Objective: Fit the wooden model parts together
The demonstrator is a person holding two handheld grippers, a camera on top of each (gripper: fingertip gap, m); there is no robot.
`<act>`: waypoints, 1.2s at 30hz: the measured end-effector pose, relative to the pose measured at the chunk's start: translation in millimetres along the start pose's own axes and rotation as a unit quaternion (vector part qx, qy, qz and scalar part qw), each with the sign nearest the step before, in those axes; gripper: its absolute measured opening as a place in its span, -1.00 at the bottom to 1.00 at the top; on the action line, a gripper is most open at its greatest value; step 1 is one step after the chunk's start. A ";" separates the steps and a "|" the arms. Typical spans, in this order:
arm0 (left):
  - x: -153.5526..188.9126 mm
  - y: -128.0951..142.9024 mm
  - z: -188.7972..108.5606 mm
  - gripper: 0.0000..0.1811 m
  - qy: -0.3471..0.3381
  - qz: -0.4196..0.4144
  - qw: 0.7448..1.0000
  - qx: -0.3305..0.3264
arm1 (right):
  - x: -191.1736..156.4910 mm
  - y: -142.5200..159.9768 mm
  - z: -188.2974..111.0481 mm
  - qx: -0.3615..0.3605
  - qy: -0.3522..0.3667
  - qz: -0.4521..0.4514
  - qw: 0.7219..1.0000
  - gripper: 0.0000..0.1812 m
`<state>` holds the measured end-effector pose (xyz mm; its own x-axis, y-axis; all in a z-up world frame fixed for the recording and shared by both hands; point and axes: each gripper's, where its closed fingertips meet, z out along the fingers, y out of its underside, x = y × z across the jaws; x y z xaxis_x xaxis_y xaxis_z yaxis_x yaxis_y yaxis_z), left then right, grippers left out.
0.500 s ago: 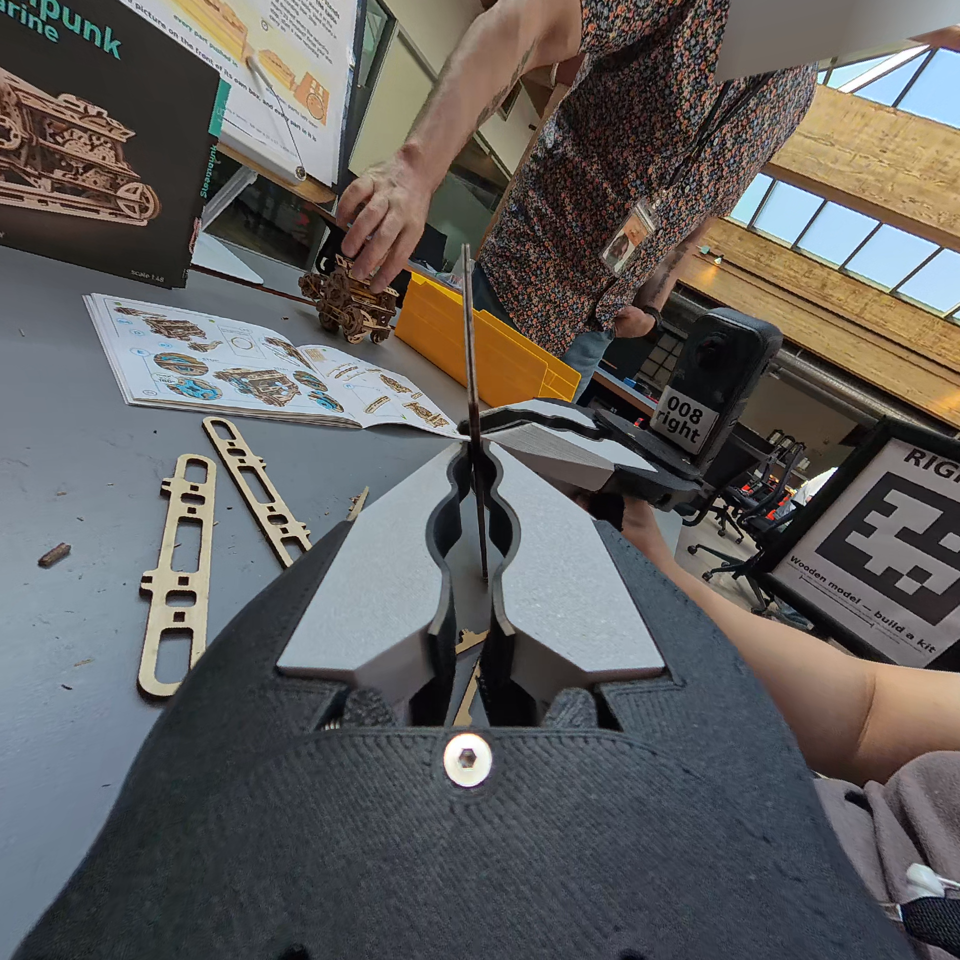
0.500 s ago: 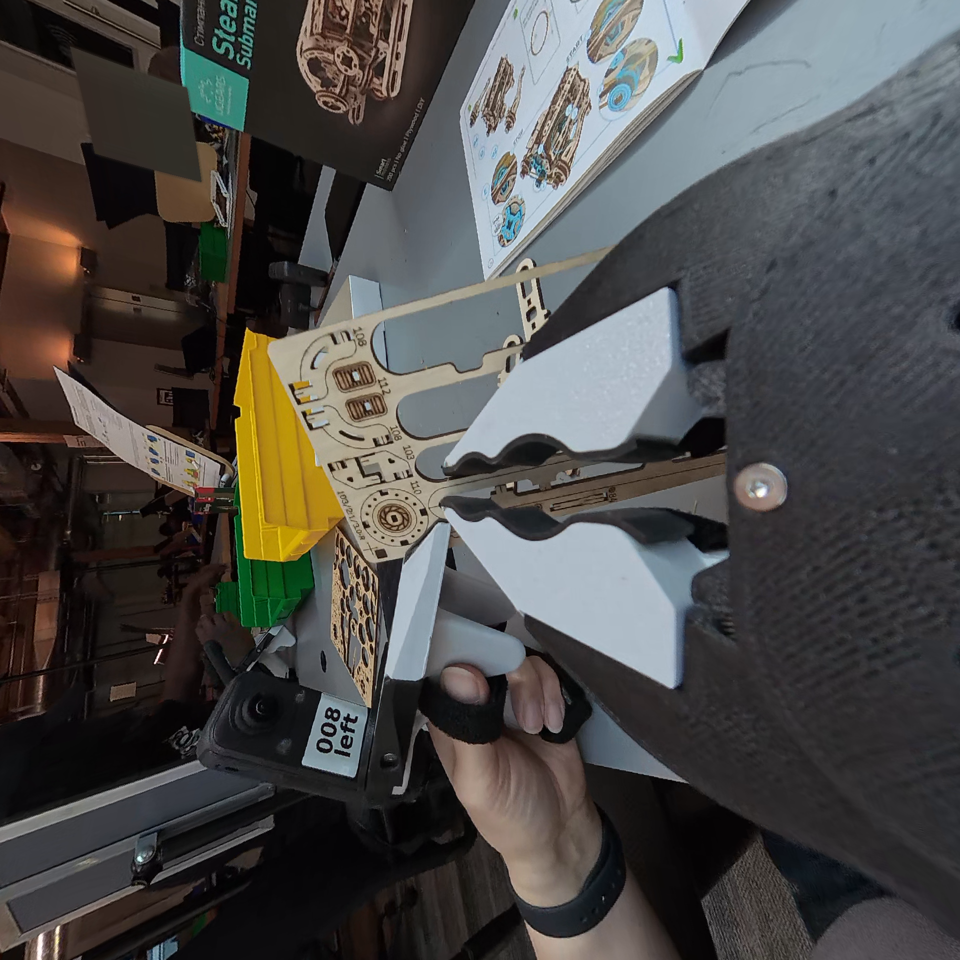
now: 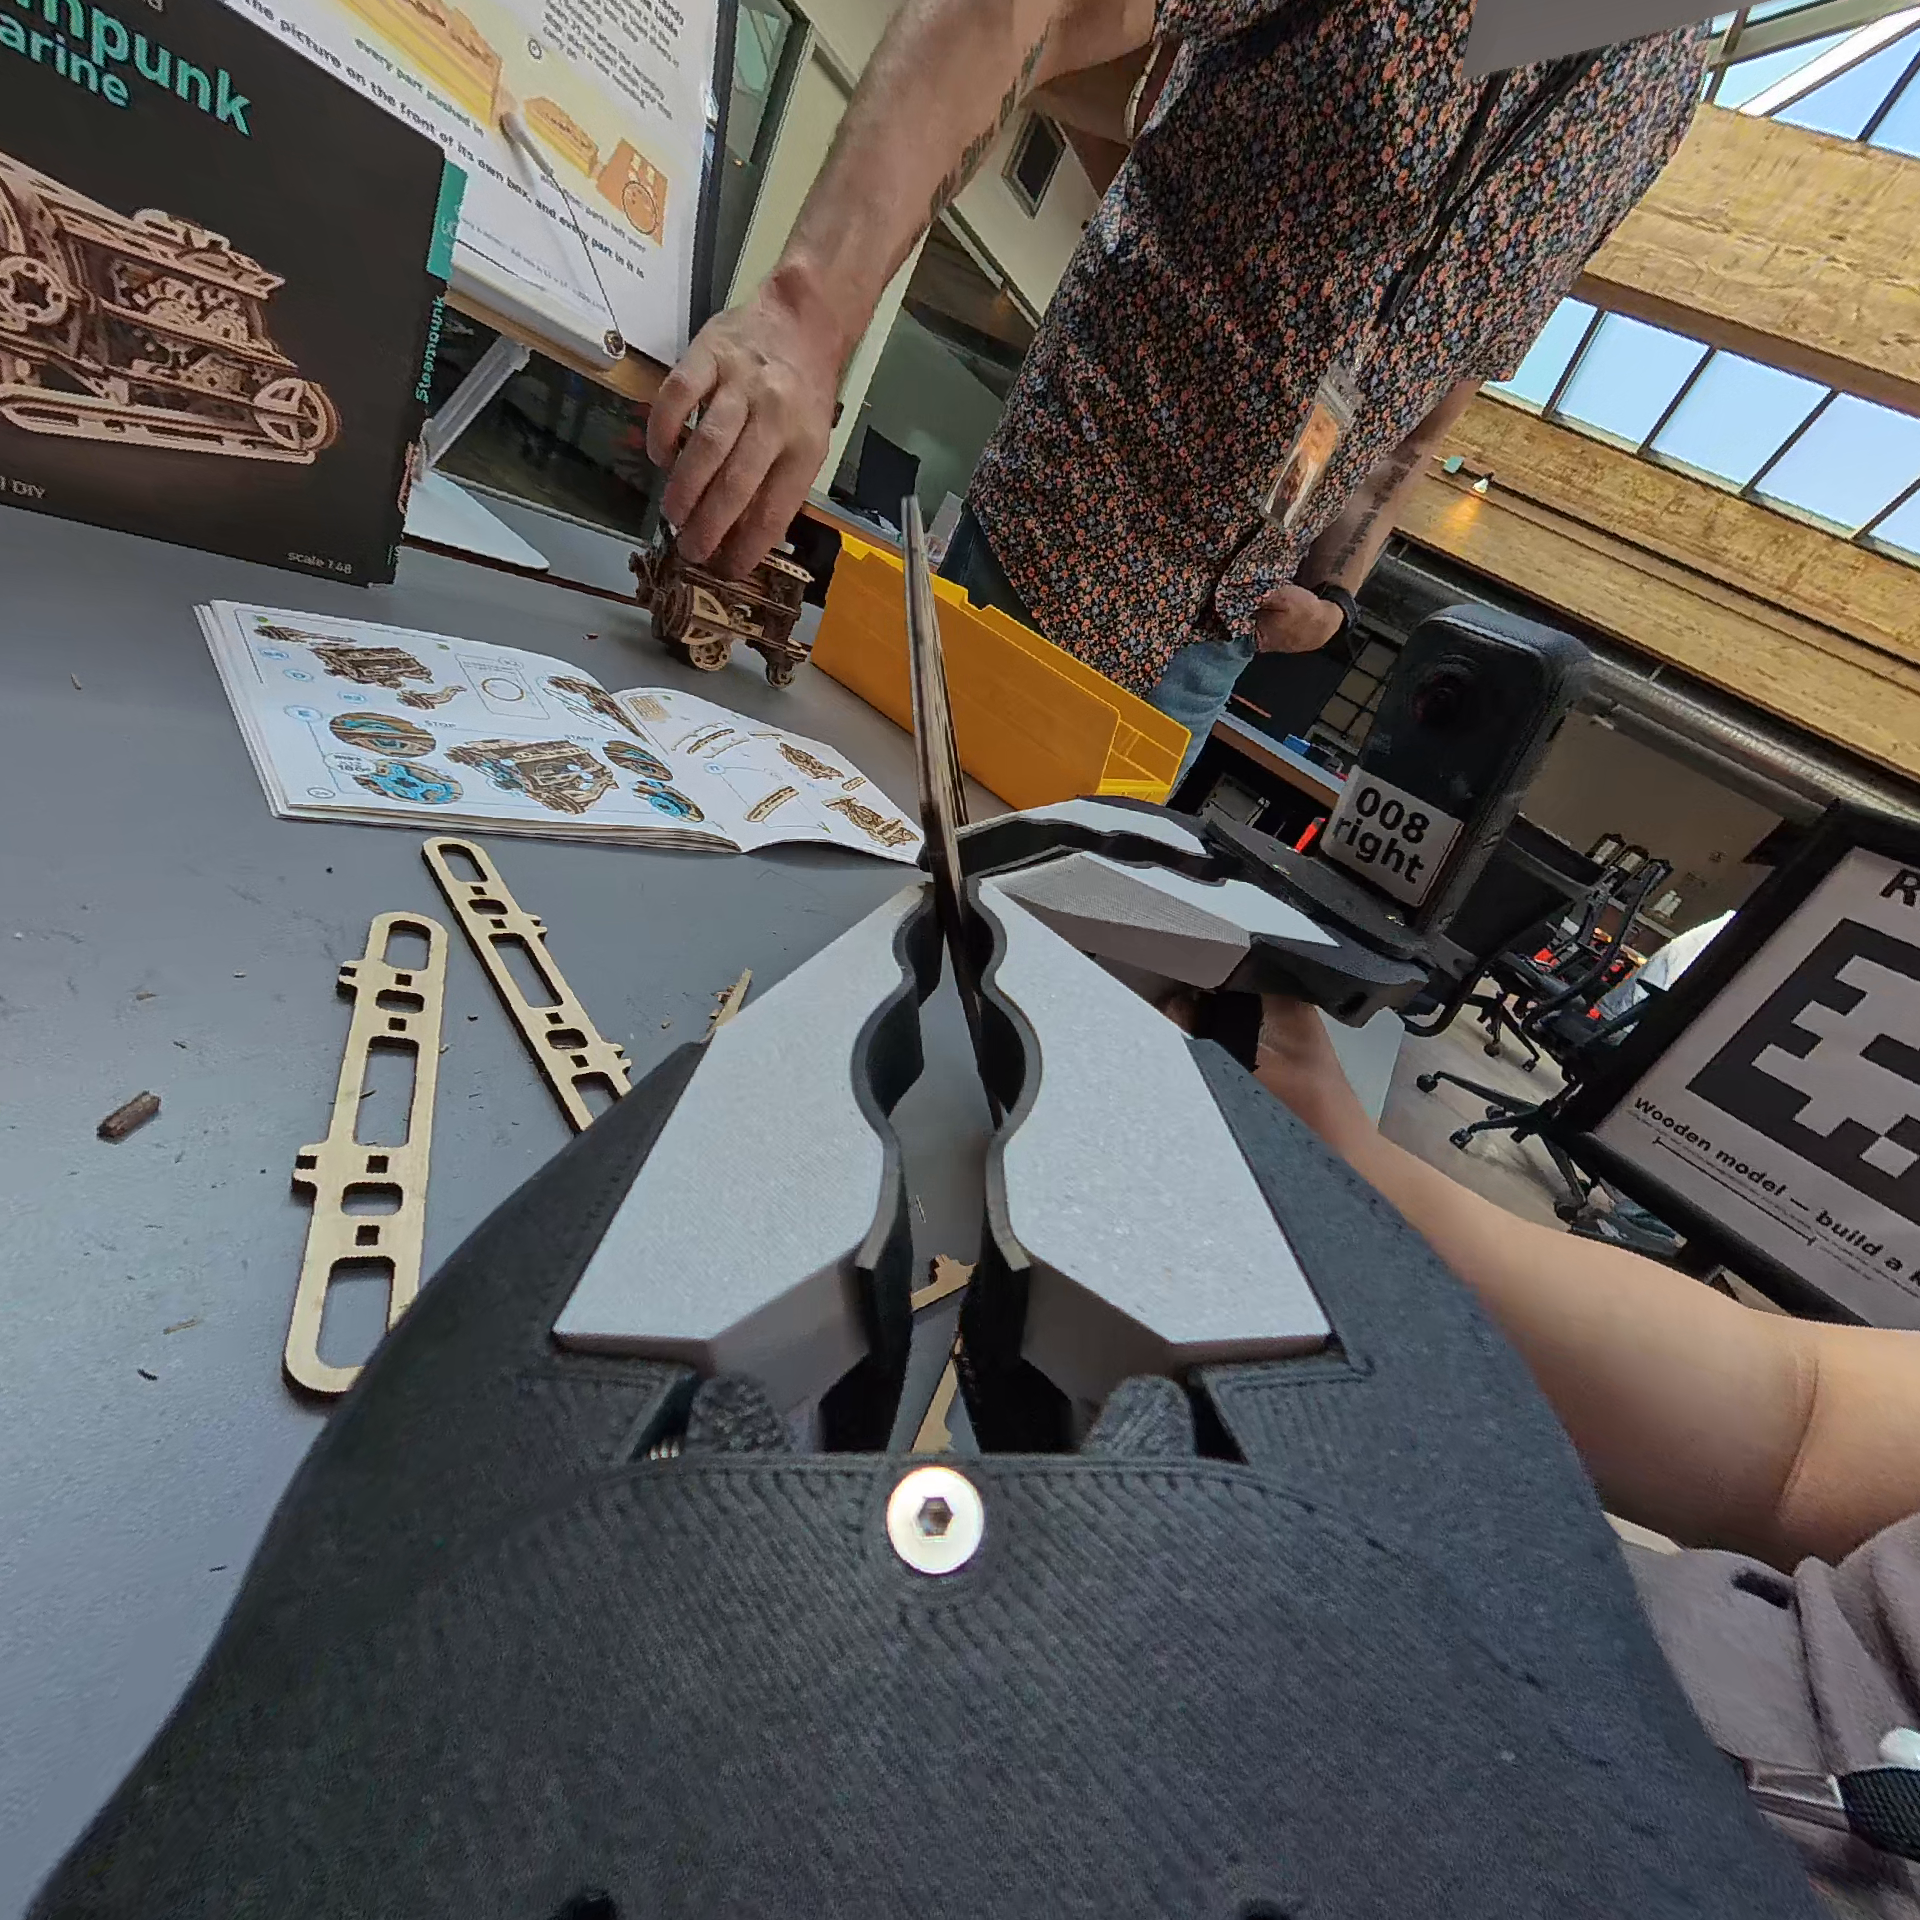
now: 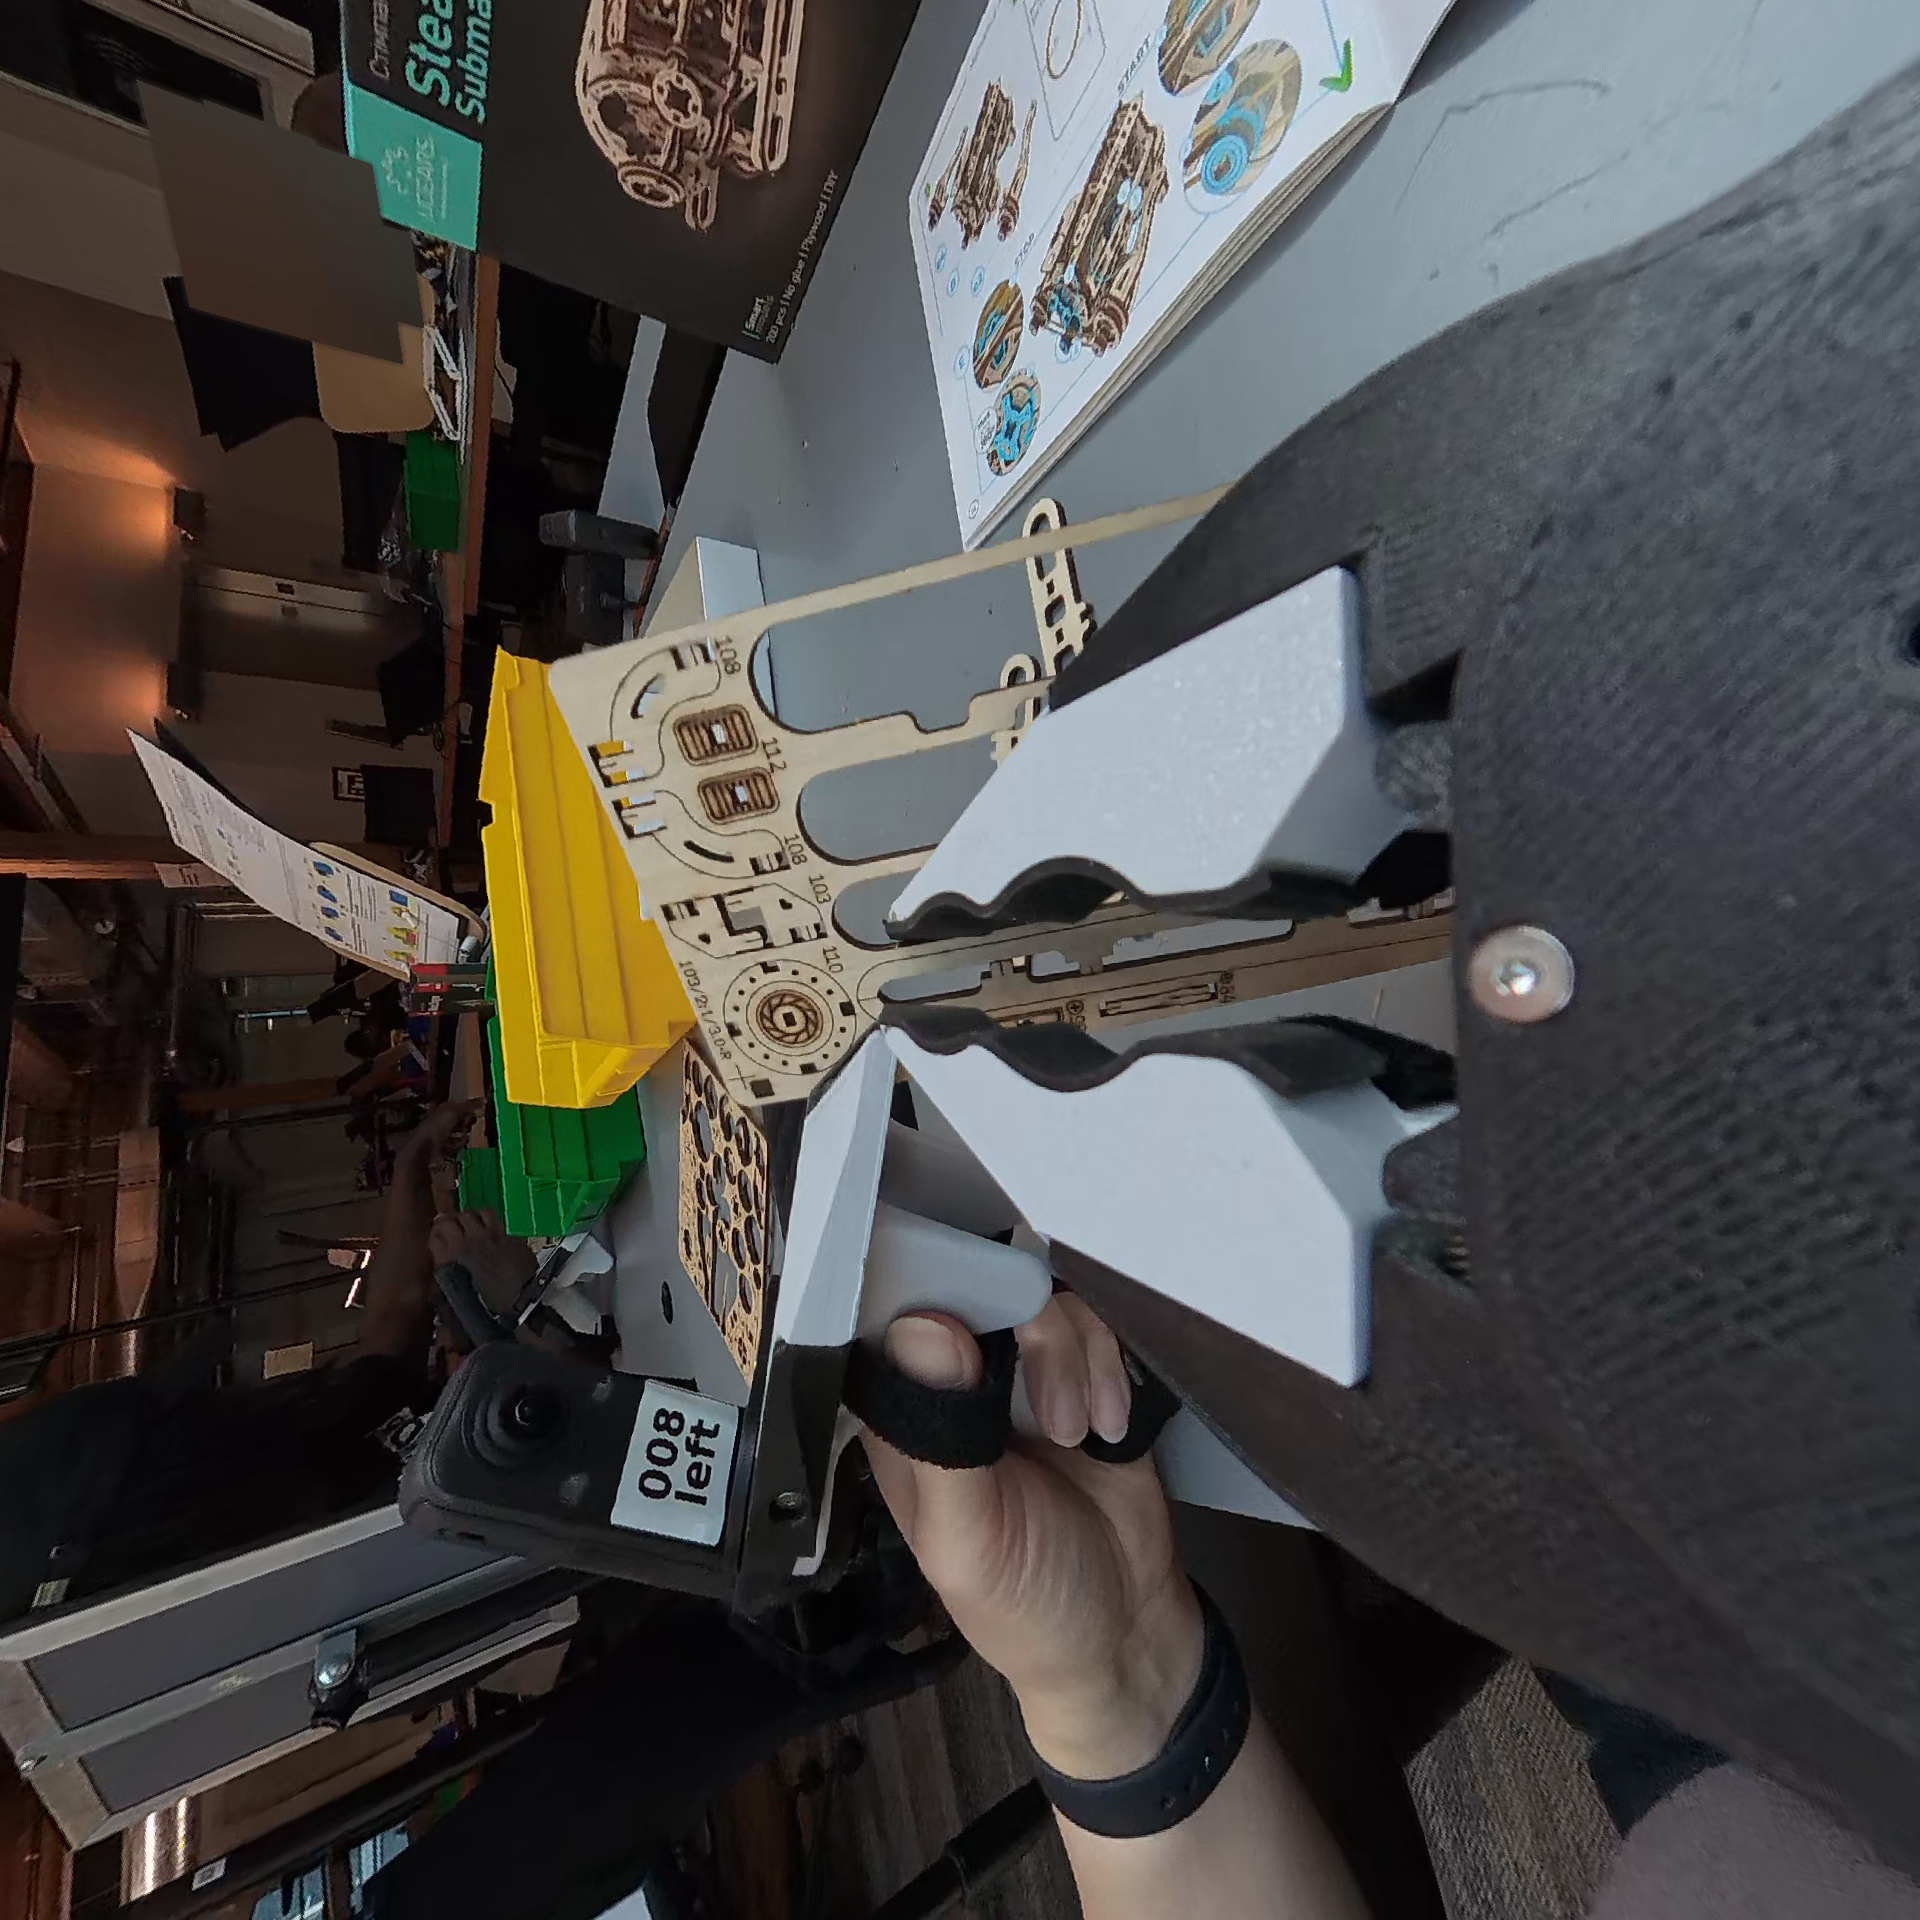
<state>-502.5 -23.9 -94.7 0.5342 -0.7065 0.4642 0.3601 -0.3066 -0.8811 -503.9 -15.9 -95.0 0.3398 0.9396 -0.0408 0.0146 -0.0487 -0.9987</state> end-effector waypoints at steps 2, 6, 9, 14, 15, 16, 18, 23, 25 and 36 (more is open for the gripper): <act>-0.2 0.4 0.6 -1.00 -0.004 0.003 1.000 -0.001 | 0.1 0.1 -0.4 0.000 0.007 -0.015 1.000 -0.89; -2.1 0.7 2.0 -1.00 -0.013 0.003 1.000 -0.002 | 1.2 1.2 -0.2 0.004 0.015 -0.010 1.000 -0.89; -3.8 1.2 2.8 -1.00 -0.011 -0.009 1.000 -0.003 | 3.2 2.4 0.3 0.007 0.027 -0.011 1.000 -0.89; -0.9 1.4 2.9 -1.00 -0.003 -0.004 1.000 -0.003 | 3.1 1.1 -2.3 0.021 0.008 0.047 0.999 -0.89; -1.1 1.4 2.9 -1.00 -0.005 -0.002 1.000 -0.003 | 3.2 1.4 -2.0 0.019 0.010 0.043 0.999 -0.89; -1.7 1.4 2.9 -1.00 -0.006 -0.004 1.000 -0.004 | 3.4 1.5 -1.7 0.018 0.013 0.034 0.999 -0.89; -2.5 1.6 2.8 -1.00 -0.009 -0.005 1.000 -0.004 | 2.5 2.2 -0.9 0.014 0.018 0.016 1.000 -0.89; -1.1 1.6 2.8 -1.00 -0.025 0.020 0.999 -0.001 | 1.6 2.0 -1.4 0.012 0.024 -0.002 1.000 -0.89; -1.5 1.5 2.9 -1.00 -0.030 0.024 0.999 0.000 | 1.8 2.3 -1.3 0.010 0.033 -0.017 0.999 -0.89; -2.6 1.8 2.9 -1.00 -0.046 0.036 0.998 0.001 | 2.6 4.1 0.1 0.001 0.044 -0.032 0.999 -0.88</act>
<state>-501.0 -20.8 -97.3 0.6267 -0.6655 0.4054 0.3190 -0.2555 -0.9127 -503.0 -13.6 -99.3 0.4193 0.9075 0.0261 0.0372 0.0116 -0.9992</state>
